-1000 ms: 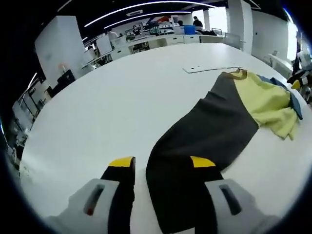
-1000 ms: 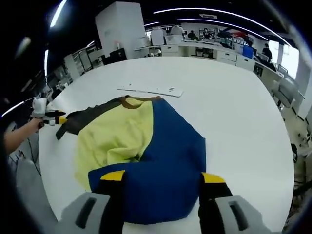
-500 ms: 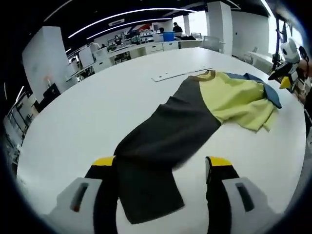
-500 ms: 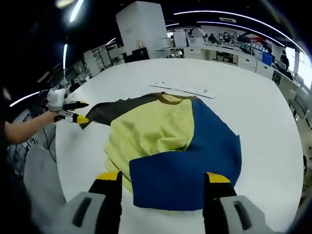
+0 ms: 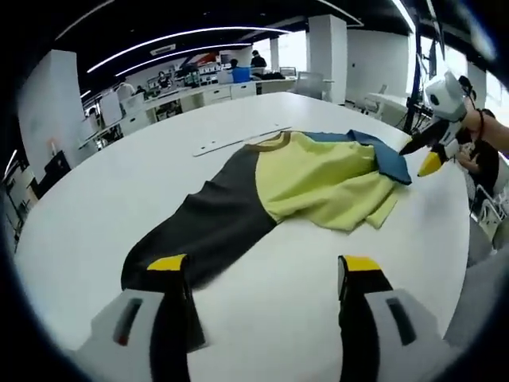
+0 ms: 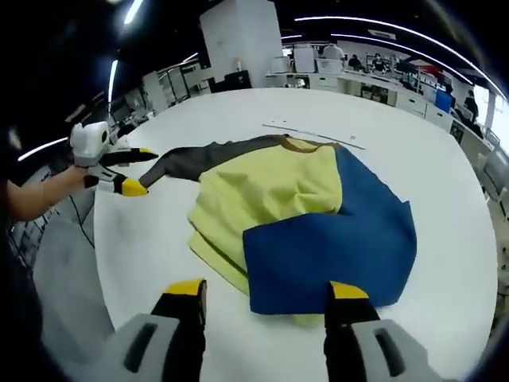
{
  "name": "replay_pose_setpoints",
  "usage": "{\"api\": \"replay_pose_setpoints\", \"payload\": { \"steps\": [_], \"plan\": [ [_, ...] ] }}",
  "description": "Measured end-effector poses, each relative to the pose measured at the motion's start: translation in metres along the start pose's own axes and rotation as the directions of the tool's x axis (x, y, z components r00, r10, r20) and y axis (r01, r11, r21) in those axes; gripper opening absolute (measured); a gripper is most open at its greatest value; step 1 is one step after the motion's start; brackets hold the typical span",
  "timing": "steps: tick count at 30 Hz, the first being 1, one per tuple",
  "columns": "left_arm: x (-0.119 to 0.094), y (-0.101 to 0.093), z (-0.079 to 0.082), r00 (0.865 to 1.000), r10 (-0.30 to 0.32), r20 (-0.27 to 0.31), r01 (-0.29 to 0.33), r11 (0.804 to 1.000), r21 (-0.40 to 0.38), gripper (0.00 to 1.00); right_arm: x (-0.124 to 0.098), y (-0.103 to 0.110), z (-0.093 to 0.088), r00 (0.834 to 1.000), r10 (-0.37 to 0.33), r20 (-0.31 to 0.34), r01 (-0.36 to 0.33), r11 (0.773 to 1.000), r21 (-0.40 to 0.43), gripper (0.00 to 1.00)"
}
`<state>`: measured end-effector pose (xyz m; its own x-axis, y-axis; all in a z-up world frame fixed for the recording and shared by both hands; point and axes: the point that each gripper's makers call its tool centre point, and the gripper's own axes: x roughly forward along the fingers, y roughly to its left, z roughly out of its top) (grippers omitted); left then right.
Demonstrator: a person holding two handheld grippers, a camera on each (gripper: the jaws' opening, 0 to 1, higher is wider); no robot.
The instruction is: Fold the garment on the visible template until the final outline fits inside the template.
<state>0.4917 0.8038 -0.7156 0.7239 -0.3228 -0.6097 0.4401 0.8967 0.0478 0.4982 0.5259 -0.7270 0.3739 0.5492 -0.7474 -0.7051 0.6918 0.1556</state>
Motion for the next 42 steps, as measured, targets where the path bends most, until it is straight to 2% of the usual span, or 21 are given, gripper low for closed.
{"api": "replay_pose_setpoints", "payload": {
  "steps": [6,10,14,21,26,30,42],
  "plan": [
    [0.002,-0.029,-0.001,0.999,-0.043,0.007,0.043,0.999,0.019,0.65,0.004,0.005,-0.007,1.000,-0.022,0.001,0.022,0.999,-0.050,0.49],
    [0.007,-0.049,-0.002,0.997,-0.071,0.009,0.071,0.997,0.029,0.60,0.008,0.008,-0.012,1.000,-0.022,0.006,0.022,0.999,-0.046,0.42],
    [0.014,-0.070,0.002,0.994,-0.103,0.027,0.103,0.994,0.024,0.55,0.011,0.005,-0.016,0.998,-0.055,0.011,0.056,0.997,-0.062,0.35],
    [0.027,-0.104,0.007,0.986,-0.165,0.017,0.163,0.981,0.105,0.48,0.014,0.000,-0.019,0.996,-0.089,0.022,0.090,0.994,-0.055,0.25],
    [0.035,-0.118,0.008,0.980,-0.197,0.014,0.194,0.975,0.108,0.40,0.019,-0.001,-0.021,0.995,-0.094,0.031,0.095,0.995,-0.029,0.20],
    [0.043,-0.132,0.005,0.971,-0.240,-0.001,0.239,0.965,0.108,0.31,0.022,-0.003,-0.024,0.994,-0.104,0.024,0.105,0.994,-0.033,0.18],
    [0.066,-0.154,0.007,0.957,-0.290,-0.012,0.290,0.952,0.098,0.25,0.028,-0.012,-0.026,0.991,-0.132,0.034,0.133,0.991,-0.022,0.09]
  ]
}}
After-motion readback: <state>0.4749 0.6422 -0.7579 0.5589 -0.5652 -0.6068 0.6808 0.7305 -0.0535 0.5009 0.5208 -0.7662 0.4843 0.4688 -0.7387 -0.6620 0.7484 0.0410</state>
